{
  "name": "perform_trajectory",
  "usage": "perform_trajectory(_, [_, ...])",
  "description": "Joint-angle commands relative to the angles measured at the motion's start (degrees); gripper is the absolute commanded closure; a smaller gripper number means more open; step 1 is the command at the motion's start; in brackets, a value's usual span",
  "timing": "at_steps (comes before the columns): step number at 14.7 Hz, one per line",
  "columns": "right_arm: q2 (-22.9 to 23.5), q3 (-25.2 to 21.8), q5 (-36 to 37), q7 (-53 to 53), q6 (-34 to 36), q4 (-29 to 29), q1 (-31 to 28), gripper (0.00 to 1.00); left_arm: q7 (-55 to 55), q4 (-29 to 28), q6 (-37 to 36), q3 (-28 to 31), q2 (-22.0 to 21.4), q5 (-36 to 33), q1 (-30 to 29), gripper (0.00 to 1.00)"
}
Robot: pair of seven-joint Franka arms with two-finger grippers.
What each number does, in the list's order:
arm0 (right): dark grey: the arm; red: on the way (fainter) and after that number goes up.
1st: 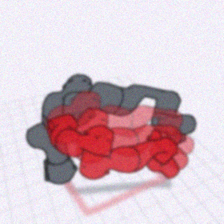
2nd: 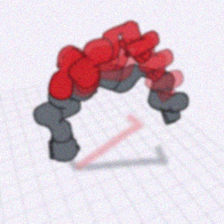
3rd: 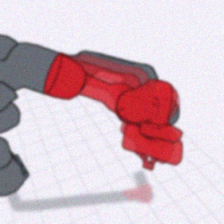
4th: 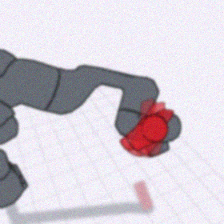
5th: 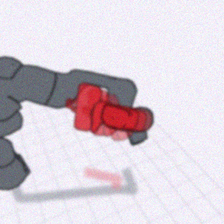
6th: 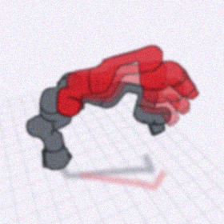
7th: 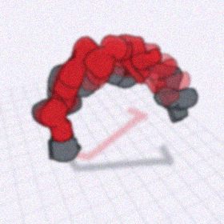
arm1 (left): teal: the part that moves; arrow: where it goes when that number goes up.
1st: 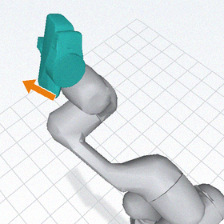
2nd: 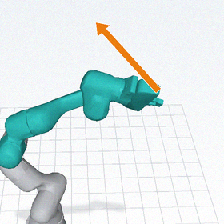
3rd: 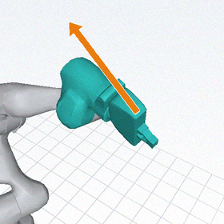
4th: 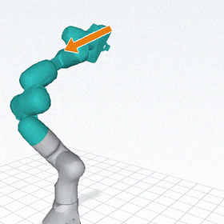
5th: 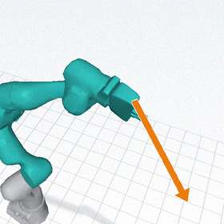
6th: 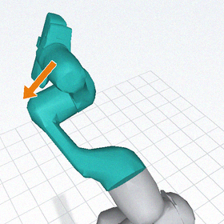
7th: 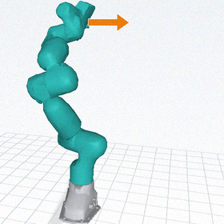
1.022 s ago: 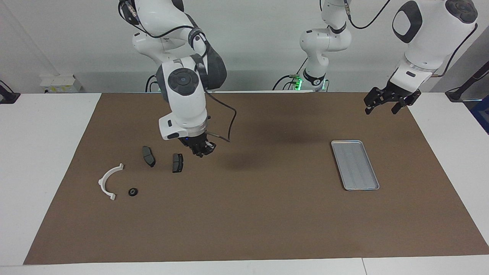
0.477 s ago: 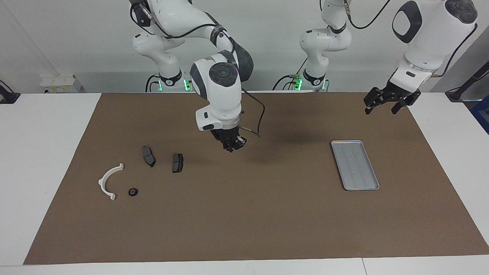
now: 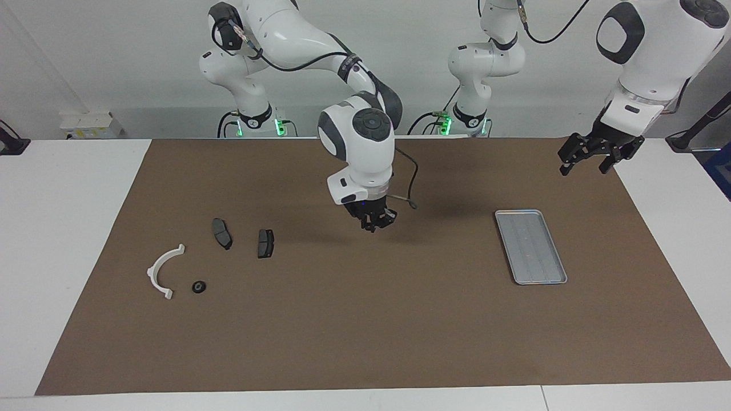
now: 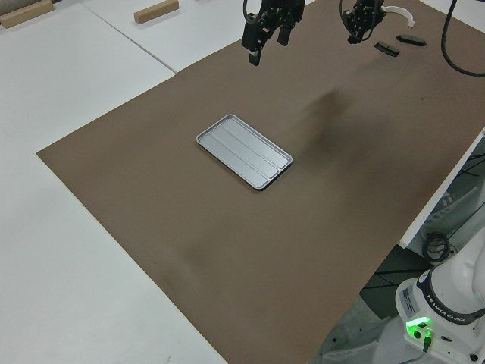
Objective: Pick bearing gear from pile to tray
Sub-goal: 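Carry the bearing to the table center and release it with the right gripper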
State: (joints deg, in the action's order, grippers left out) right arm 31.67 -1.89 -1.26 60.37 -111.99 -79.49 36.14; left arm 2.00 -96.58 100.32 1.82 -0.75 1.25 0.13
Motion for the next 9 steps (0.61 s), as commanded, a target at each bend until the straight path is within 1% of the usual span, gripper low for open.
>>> perform_trajectory(1, [2.3, -0.1, -0.1, -3.8, -3.1, 1.0, 1.2, 1.0, 0.7, -5.2, 5.2, -0.4, -2.5, 0.3, -1.5, 0.0])
perform_trajectory(3, [2.5, 0.0, -0.1, -6.4, -3.8, -0.3, 1.8, 1.0, 0.7, -5.3, 5.7, -0.4, -2.5, 0.3, -1.5, 0.0])
perform_trajectory(5, [2.5, 0.0, -0.1, -7.0, -6.5, -3.0, 2.2, 1.0, 0.7, -5.6, 5.6, -0.5, -2.7, 0.3, -1.5, 0.0])
perform_trajectory(9, [2.6, 0.0, 0.1, -9.2, -10.4, -8.6, 3.4, 1.0, 1.0, -10.5, 7.3, -0.5, -5.0, 0.3, -1.6, 0.0])
